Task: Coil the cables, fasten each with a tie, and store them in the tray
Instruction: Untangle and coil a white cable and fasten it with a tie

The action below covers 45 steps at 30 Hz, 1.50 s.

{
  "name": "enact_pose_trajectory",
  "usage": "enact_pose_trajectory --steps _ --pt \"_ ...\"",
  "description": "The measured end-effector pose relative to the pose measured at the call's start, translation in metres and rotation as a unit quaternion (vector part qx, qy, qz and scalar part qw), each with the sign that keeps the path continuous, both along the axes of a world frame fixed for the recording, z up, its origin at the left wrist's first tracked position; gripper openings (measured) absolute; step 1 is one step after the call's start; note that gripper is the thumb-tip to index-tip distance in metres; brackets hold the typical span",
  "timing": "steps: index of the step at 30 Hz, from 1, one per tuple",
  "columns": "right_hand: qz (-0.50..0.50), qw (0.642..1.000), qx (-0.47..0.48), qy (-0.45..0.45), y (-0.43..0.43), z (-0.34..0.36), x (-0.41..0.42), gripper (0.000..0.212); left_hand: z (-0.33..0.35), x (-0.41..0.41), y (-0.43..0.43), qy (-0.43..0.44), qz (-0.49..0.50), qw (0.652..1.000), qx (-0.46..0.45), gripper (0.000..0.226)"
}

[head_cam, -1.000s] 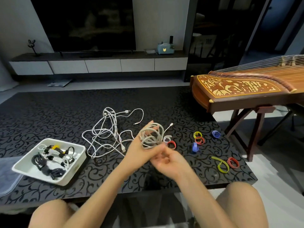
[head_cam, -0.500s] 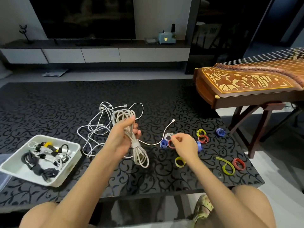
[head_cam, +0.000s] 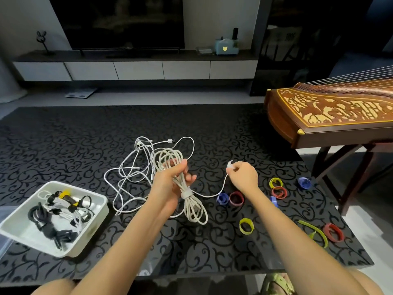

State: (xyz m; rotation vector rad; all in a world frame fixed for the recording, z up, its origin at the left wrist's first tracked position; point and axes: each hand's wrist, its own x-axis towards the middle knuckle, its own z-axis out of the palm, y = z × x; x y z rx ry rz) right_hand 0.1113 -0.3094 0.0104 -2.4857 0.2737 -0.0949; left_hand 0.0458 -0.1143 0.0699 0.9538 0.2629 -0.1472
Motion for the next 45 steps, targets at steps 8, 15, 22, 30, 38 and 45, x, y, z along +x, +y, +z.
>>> enact_pose_trajectory --steps 8,15,22,30,38,45 --pt "0.168 0.832 0.521 0.094 -0.018 0.053 -0.067 0.015 -0.001 -0.008 -0.028 -0.049 -0.063 0.987 0.138 0.023" --pt "0.242 0.853 0.452 0.099 -0.009 0.086 -0.12 0.016 0.017 -0.033 -0.035 -0.052 -0.104 0.983 0.144 0.036" --pt "0.202 0.938 0.28 0.038 -0.005 0.096 -0.152 0.008 0.031 -0.052 -0.022 -0.124 -0.024 0.951 0.284 0.036" --pt "0.153 0.876 0.426 -0.165 -0.004 0.128 -0.169 0.008 0.045 -0.07 -0.011 0.004 -0.25 0.968 0.004 0.043" --pt "0.266 0.871 0.405 -0.074 0.024 0.136 -0.167 0.01 0.047 -0.087 -0.022 -0.207 -0.263 0.891 0.305 0.024" --pt "0.163 0.902 0.386 -0.103 0.03 0.121 -0.168 0.007 0.042 -0.085 -0.028 -0.201 -0.207 0.803 0.522 0.038"
